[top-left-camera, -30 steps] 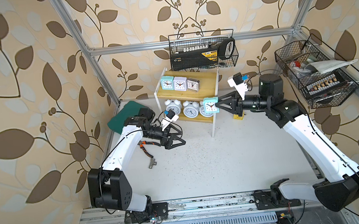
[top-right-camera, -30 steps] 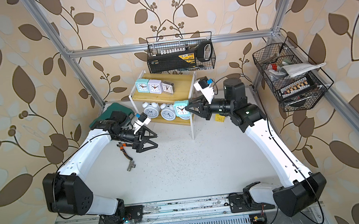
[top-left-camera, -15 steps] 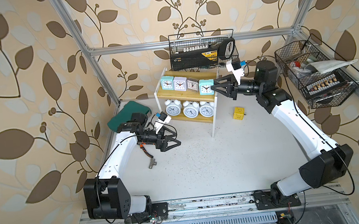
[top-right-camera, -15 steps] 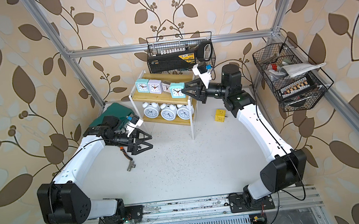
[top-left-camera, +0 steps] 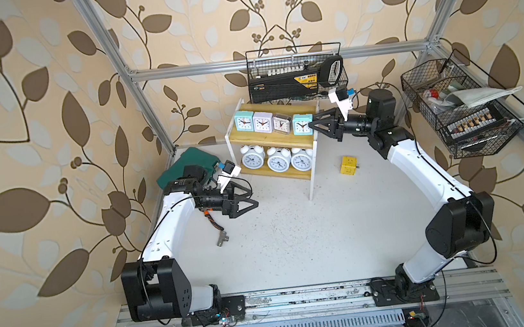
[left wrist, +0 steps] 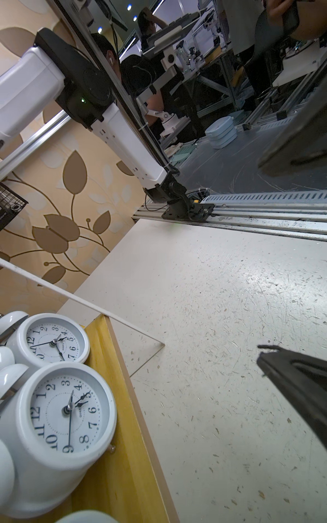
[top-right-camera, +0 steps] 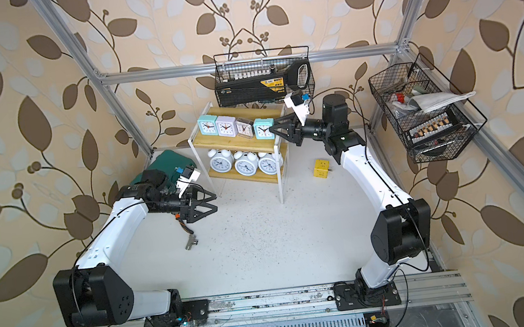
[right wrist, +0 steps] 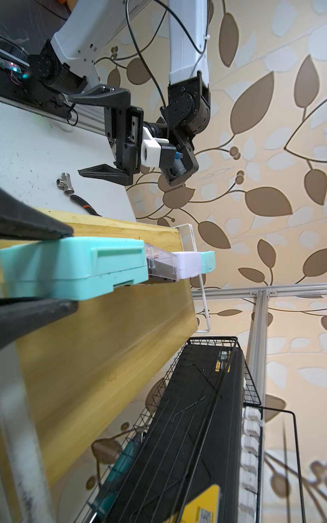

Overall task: Place the alarm clocks on the shelf by style
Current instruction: Place the alarm on the shelf.

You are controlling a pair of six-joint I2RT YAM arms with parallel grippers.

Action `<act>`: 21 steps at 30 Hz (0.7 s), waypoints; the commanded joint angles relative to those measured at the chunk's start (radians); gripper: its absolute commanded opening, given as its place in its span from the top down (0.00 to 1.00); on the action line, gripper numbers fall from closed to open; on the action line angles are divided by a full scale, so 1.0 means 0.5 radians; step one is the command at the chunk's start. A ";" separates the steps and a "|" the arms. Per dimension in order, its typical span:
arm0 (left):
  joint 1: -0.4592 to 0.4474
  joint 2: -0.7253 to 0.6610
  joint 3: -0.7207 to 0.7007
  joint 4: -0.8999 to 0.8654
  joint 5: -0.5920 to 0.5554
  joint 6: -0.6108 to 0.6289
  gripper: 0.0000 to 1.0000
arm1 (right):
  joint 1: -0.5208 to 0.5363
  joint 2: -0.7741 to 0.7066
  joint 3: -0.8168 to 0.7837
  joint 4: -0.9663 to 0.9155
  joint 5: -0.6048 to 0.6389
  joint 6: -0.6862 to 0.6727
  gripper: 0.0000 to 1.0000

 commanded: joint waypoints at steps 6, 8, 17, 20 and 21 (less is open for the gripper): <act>0.049 -0.057 -0.013 -0.035 0.102 0.042 0.01 | -0.009 0.064 0.037 0.026 0.005 -0.024 0.79; 0.055 -0.060 -0.017 -0.039 0.106 0.049 0.01 | -0.008 0.072 0.042 0.020 0.009 -0.020 0.77; 0.116 -0.100 -0.048 0.013 0.082 0.034 0.01 | -0.030 -0.028 0.108 -0.195 0.154 -0.029 0.22; 0.178 -0.159 -0.149 0.323 -0.063 -0.227 0.01 | -0.064 -0.128 0.123 -0.338 0.316 -0.013 0.01; 0.204 -0.173 -0.194 0.452 -0.134 -0.331 0.01 | -0.079 -0.179 0.100 -0.370 0.399 0.007 0.01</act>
